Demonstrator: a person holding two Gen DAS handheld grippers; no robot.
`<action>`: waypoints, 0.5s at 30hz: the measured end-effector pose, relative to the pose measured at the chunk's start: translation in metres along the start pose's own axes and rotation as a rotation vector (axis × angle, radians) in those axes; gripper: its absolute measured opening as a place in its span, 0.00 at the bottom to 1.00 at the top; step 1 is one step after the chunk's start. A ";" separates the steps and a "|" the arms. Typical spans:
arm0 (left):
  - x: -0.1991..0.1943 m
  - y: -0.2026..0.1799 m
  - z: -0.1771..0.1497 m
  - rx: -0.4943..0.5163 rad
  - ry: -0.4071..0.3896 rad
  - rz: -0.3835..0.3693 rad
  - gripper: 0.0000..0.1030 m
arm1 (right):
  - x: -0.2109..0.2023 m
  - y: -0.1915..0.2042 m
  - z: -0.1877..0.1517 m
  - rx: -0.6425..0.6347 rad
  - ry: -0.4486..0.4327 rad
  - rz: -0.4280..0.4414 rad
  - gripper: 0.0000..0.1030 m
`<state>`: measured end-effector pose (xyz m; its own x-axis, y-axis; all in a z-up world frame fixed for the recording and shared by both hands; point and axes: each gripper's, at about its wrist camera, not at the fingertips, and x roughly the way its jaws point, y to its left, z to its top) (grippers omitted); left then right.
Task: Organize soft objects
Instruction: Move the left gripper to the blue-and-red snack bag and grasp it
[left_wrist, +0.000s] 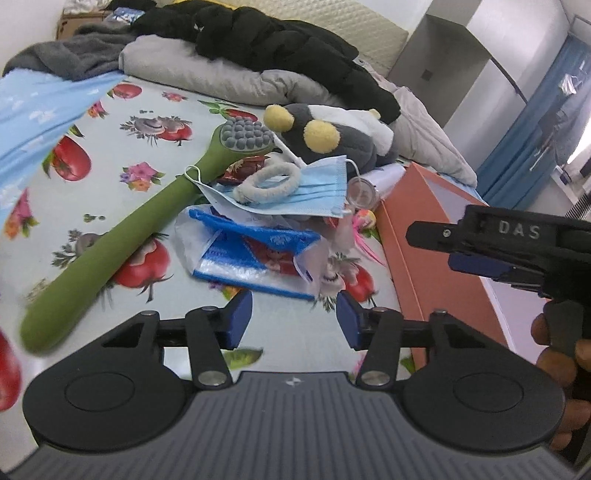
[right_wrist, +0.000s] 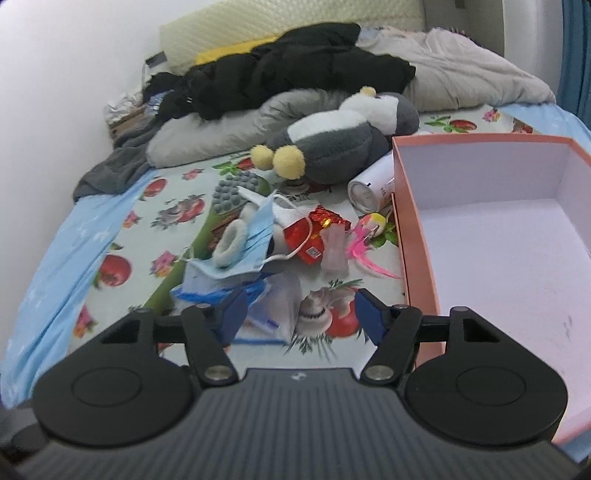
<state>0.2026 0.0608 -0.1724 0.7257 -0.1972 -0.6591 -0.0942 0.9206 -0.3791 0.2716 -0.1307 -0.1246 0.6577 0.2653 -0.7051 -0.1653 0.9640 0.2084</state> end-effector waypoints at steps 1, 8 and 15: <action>0.007 0.002 0.002 -0.004 0.002 -0.010 0.55 | 0.008 0.001 0.003 0.001 0.006 -0.008 0.63; 0.058 0.010 0.012 -0.062 0.046 -0.077 0.43 | 0.063 -0.002 0.020 0.015 0.050 -0.077 0.56; 0.096 0.009 0.017 -0.073 0.059 -0.080 0.35 | 0.117 -0.006 0.026 0.038 0.121 -0.123 0.45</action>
<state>0.2829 0.0560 -0.2274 0.6921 -0.2903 -0.6609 -0.0885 0.8745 -0.4769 0.3689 -0.1064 -0.1904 0.5772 0.1486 -0.8030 -0.0600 0.9884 0.1397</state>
